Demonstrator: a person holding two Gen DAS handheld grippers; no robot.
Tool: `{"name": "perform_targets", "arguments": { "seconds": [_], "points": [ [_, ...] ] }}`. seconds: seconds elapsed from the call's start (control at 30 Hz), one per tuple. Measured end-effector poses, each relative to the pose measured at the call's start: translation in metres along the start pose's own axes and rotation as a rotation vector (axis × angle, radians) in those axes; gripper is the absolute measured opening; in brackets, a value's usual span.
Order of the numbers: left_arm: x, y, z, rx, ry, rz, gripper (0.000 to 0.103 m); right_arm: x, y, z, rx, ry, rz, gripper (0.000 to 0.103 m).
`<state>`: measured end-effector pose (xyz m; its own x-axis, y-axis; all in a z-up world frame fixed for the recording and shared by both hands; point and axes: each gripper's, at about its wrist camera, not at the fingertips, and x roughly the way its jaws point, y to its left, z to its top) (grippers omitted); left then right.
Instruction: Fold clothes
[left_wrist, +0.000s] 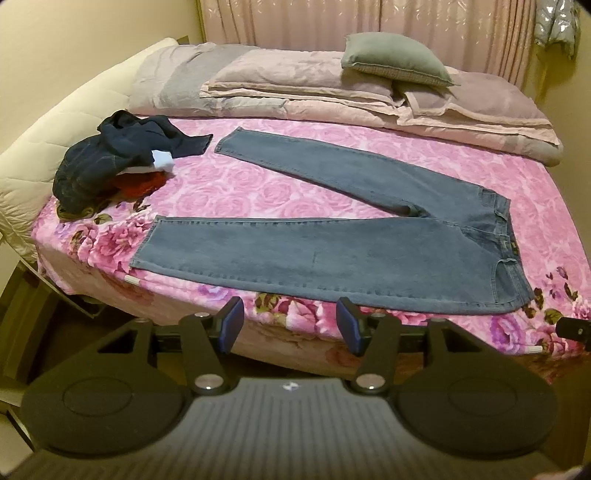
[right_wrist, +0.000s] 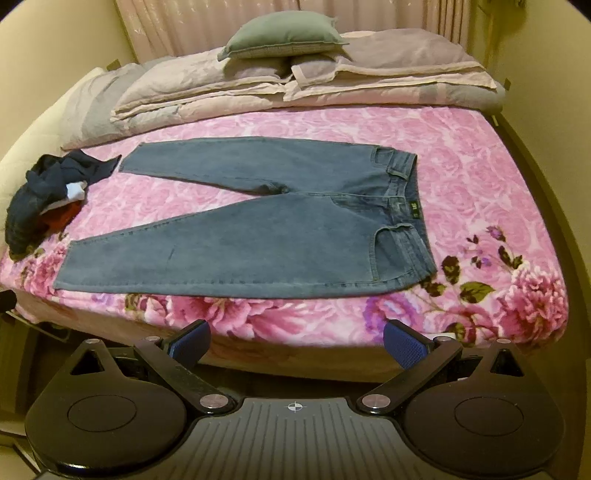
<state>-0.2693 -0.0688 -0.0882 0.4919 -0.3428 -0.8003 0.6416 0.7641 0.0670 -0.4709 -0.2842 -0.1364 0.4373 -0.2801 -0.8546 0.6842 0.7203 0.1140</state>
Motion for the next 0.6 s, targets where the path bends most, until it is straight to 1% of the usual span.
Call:
{"name": "perform_targets", "arguments": {
  "seconds": [0.13,0.37,0.6],
  "points": [
    [0.002,0.001,-0.002,0.001,0.007,0.008,0.051,-0.003,0.004,0.001,-0.027,-0.013,-0.014,0.102],
    [0.002,0.006,-0.004,-0.002,0.001,0.02,0.052,0.0,0.008,0.005,-0.038,-0.019,0.004,0.102],
    [0.009,0.018,-0.006,-0.015,0.019,0.062,0.052,0.008,0.014,0.016,-0.05,-0.011,0.027,0.102]
  ]
}}
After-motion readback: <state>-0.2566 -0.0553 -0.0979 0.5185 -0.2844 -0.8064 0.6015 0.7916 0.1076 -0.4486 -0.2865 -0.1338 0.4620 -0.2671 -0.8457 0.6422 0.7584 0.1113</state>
